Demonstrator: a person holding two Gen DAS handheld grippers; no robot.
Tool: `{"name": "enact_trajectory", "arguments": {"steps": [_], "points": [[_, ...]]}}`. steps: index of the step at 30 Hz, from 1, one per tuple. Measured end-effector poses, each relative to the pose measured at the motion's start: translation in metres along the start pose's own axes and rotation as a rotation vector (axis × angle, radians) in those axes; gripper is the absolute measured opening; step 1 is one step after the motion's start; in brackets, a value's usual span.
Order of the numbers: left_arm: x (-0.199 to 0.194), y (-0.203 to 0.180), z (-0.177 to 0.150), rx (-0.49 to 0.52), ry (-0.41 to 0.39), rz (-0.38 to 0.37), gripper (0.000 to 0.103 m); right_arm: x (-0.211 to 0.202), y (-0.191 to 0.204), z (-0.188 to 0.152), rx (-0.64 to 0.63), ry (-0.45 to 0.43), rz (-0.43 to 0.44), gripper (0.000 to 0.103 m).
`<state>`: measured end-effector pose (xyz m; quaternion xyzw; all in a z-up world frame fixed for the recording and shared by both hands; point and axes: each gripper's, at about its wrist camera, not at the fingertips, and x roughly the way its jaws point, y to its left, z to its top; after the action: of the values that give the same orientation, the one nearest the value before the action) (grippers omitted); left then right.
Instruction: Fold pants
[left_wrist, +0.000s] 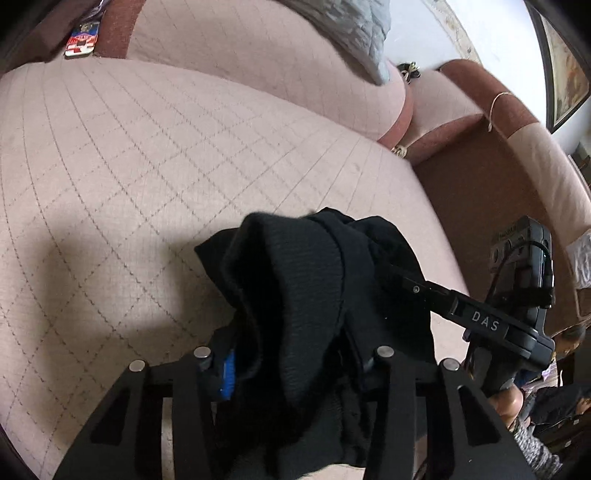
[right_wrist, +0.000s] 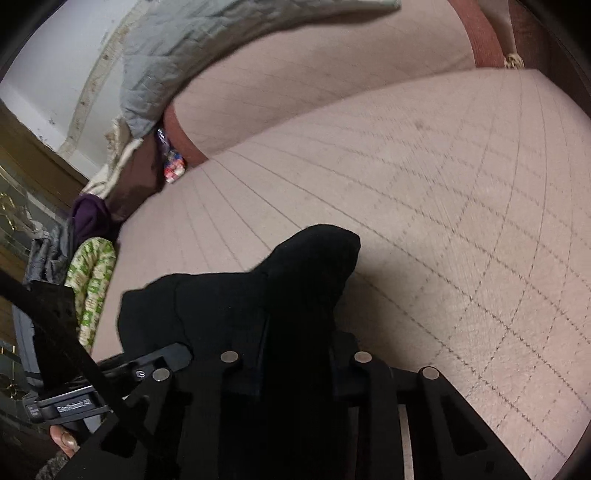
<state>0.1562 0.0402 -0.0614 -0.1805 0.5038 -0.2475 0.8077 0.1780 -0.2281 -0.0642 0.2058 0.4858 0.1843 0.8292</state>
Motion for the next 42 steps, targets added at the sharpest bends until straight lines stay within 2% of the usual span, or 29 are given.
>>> {"name": "enact_trajectory", "arguments": {"steps": [4, 8, 12, 15, 17, 19, 20, 22, 24, 27, 29, 31, 34, 37, 42], "points": [[-0.010, -0.009, 0.007, 0.026, -0.040, 0.011, 0.043, -0.010, 0.017, 0.010, 0.001, -0.033, 0.024, 0.027], [-0.017, 0.003, 0.019, -0.021, -0.068, -0.003, 0.043, -0.012, 0.037, 0.026, -0.016, -0.057, 0.053, 0.026], [-0.010, 0.021, 0.030, -0.078, -0.062, 0.019, 0.043, 0.003, 0.046, 0.039, -0.037, -0.045, 0.018, 0.026], [0.008, 0.036, 0.034, -0.112, -0.028, 0.076, 0.047, 0.027, 0.040, 0.044, -0.055, -0.012, -0.067, 0.026], [0.017, 0.043, 0.035, -0.137, -0.005, 0.080, 0.054, 0.046, 0.030, 0.044, -0.067, 0.019, -0.156, 0.038], [0.022, 0.048, 0.036, -0.167, 0.027, 0.060, 0.057, 0.059, 0.023, 0.042, -0.063, 0.038, -0.231, 0.062], [0.021, 0.048, 0.037, -0.178, 0.035, 0.049, 0.057, 0.059, 0.018, 0.041, -0.046, 0.036, -0.237, 0.064], [0.013, 0.047, 0.041, -0.181, 0.031, 0.035, 0.057, 0.050, 0.013, 0.042, -0.012, 0.025, -0.202, 0.065], [-0.010, 0.045, 0.048, -0.179, -0.029, 0.014, 0.057, 0.038, 0.012, 0.044, 0.006, 0.010, -0.181, 0.065], [-0.041, 0.041, 0.053, -0.187, -0.140, -0.036, 0.057, 0.008, 0.020, 0.048, 0.003, -0.076, -0.141, 0.065], [-0.050, 0.035, 0.054, -0.187, -0.187, -0.078, 0.059, -0.005, 0.025, 0.052, 0.010, -0.112, -0.077, 0.066], [-0.044, 0.031, 0.053, -0.187, -0.180, -0.116, 0.063, -0.005, 0.027, 0.056, 0.036, -0.095, 0.010, 0.072], [-0.020, 0.034, 0.047, -0.205, -0.128, -0.127, 0.063, 0.017, 0.022, 0.060, 0.109, -0.026, 0.101, 0.072], [0.001, 0.043, 0.045, -0.223, -0.099, -0.058, 0.063, 0.045, 0.009, 0.059, 0.183, 0.026, 0.099, 0.072], [0.003, 0.055, 0.048, -0.244, -0.104, -0.078, 0.063, 0.065, -0.005, 0.059, 0.251, 0.041, 0.084, 0.071]]}}
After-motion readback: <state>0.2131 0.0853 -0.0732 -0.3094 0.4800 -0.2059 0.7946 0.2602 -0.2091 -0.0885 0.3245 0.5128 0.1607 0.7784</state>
